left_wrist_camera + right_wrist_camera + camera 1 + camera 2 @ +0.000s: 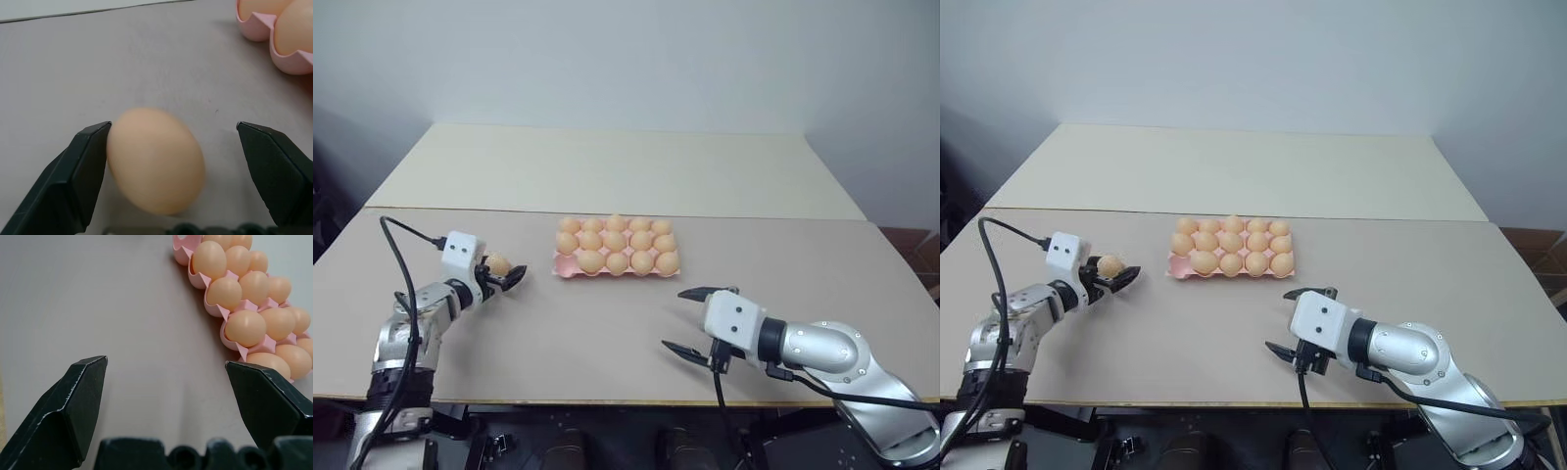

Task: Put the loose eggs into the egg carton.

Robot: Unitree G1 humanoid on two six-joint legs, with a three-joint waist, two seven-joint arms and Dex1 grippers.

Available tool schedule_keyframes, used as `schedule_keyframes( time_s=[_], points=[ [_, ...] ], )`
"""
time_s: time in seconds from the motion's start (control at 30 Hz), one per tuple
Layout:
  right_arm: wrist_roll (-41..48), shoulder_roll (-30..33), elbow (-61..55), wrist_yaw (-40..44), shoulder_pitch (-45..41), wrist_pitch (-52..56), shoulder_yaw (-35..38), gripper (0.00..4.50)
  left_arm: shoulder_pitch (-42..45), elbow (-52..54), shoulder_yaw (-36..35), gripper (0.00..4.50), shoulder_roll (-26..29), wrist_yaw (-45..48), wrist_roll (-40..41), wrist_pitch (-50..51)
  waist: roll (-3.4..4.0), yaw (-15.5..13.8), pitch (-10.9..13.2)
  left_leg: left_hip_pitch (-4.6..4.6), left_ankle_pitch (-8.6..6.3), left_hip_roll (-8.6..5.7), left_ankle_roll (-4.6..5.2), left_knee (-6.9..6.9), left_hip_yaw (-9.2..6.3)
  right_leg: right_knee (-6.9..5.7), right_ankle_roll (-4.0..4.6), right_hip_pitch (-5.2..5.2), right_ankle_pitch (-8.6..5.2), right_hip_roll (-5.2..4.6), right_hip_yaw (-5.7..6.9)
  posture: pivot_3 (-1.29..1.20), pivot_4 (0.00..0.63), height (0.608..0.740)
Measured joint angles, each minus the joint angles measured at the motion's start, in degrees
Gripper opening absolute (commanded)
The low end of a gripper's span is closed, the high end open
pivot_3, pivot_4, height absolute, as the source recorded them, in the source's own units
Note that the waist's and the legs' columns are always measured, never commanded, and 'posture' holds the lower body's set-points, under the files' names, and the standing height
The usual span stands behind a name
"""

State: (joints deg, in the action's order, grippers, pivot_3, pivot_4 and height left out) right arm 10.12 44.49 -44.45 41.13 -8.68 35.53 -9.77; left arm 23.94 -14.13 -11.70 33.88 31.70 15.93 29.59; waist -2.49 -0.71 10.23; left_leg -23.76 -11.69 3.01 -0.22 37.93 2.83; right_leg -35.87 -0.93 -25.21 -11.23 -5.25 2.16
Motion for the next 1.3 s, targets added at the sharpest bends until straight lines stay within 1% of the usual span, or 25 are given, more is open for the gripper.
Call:
schedule_keyframes(
  time_s=[0.03,0.07,0.13,0.2,0.3,0.47,0.53,0.7,0.83,0.93,1.13,1.3],
  points=[
    [0.01,-0.10,0.00,-0.07,-0.11,0.00,-0.07,4.50,0.61,-1.11,0.08,4.45,-0.35,-0.22,-0.10,-0.40,0.00,0.00,0.00,0.00,0.00,0.00,0.00,0.00,0.00,0.00,0.00,0.00,0.00,0.00,0.00,0.00,0.150,0.740],
    [0.00,-0.16,0.01,-0.10,-0.18,0.00,-0.13,4.50,1.12,-1.94,0.17,4.05,-0.58,-0.45,-0.16,-0.83,0.00,0.00,0.00,0.00,0.00,0.00,0.00,0.00,-0.01,0.00,0.00,0.01,0.00,0.00,0.00,0.00,0.150,0.740],
    [-0.04,-0.16,0.02,-0.11,-0.37,0.00,-0.29,4.50,2.23,-3.79,0.26,3.56,-0.72,-0.92,-0.46,-1.05,-0.01,0.01,-0.01,0.00,0.00,-0.01,0.00,0.00,-0.01,0.00,-0.01,0.01,0.01,0.00,0.00,0.00,0.150,0.740],
    [-0.18,-0.16,0.04,-0.12,-0.46,0.00,-0.31,4.50,2.87,-4.92,0.30,2.87,-0.72,-1.03,-0.71,-1.57,-0.01,0.06,-0.01,0.00,0.00,-0.01,0.00,0.00,0.00,0.00,-0.01,0.00,0.01,0.00,0.00,0.00,0.150,0.740],
    [-0.48,-0.16,0.06,-0.12,-0.47,0.00,-0.31,4.50,3.20,-5.60,0.48,1.97,-0.74,-1.03,-1.31,-2.30,-0.01,0.03,-0.01,-0.01,0.00,-0.01,0.00,0.00,-0.01,0.01,-0.02,0.01,0.01,-0.01,0.00,0.00,0.150,0.740],
    [-0.96,-0.16,0.06,-0.17,-0.32,-0.01,-0.31,4.50,3.26,-5.72,0.84,1.97,-1.43,-0.96,-2.10,-3.43,-0.01,0.01,-0.01,0.01,0.00,-0.01,0.00,0.01,0.00,0.00,-0.02,0.03,0.01,-0.01,0.00,0.00,0.150,0.740],
    [-1.05,-0.17,0.05,-0.24,-0.19,-0.01,-0.38,4.50,3.26,-4.70,0.80,1.97,-2.51,-0.20,-1.48,-3.40,-0.01,-0.05,-0.01,0.00,0.01,-0.01,0.00,0.01,-0.01,0.00,-0.02,0.03,0.02,-0.01,0.00,0.00,0.150,0.740],
    [-1.76,-0.59,0.05,-0.79,-0.11,-0.01,-0.76,4.50,3.46,1.16,0.55,1.97,-5.15,2.93,2.63,-3.76,-0.02,-0.03,-0.01,-0.02,0.00,-0.02,0.01,0.02,-0.01,0.01,-0.02,0.03,0.02,-0.02,-0.01,0.00,0.150,0.740],
    [-2.27,-1.74,0.05,-1.89,-0.06,-0.01,-0.87,4.50,5.99,3.94,0.26,1.97,-7.42,6.64,7.42,-3.33,-0.03,-0.04,-0.02,0.00,0.01,-0.03,0.01,0.02,-0.03,-0.01,-0.02,0.06,0.02,0.00,0.00,0.00,0.150,0.740],
    [-3.39,-2.08,0.04,-2.90,0.93,-0.02,-1.00,4.50,7.65,3.44,1.16,1.97,-7.81,8.57,8.06,-3.36,-0.03,0.02,-0.02,0.02,0.01,-0.05,0.02,0.03,-0.03,-0.01,-0.03,0.07,0.02,-0.01,-0.01,0.00,0.150,0.740],
    [-5.90,-2.79,-0.28,-5.10,2.93,0.04,-1.90,4.50,9.08,-0.09,6.19,1.97,-8.20,13.51,6.62,-3.86,-0.04,0.06,-0.02,0.00,0.01,-0.05,0.02,0.03,-0.03,-0.01,-0.03,0.06,0.02,0.00,-0.01,0.00,0.150,0.740],
    [-6.68,-3.27,-1.63,-5.48,3.53,0.35,-2.39,4.50,10.01,-1.19,7.18,1.97,-7.67,15.65,5.93,-4.47,-0.03,0.06,-0.02,0.01,0.01,-0.05,0.02,0.03,-0.04,-0.01,-0.03,0.06,0.02,0.00,-0.01,0.00,0.150,0.740]
  ],
)
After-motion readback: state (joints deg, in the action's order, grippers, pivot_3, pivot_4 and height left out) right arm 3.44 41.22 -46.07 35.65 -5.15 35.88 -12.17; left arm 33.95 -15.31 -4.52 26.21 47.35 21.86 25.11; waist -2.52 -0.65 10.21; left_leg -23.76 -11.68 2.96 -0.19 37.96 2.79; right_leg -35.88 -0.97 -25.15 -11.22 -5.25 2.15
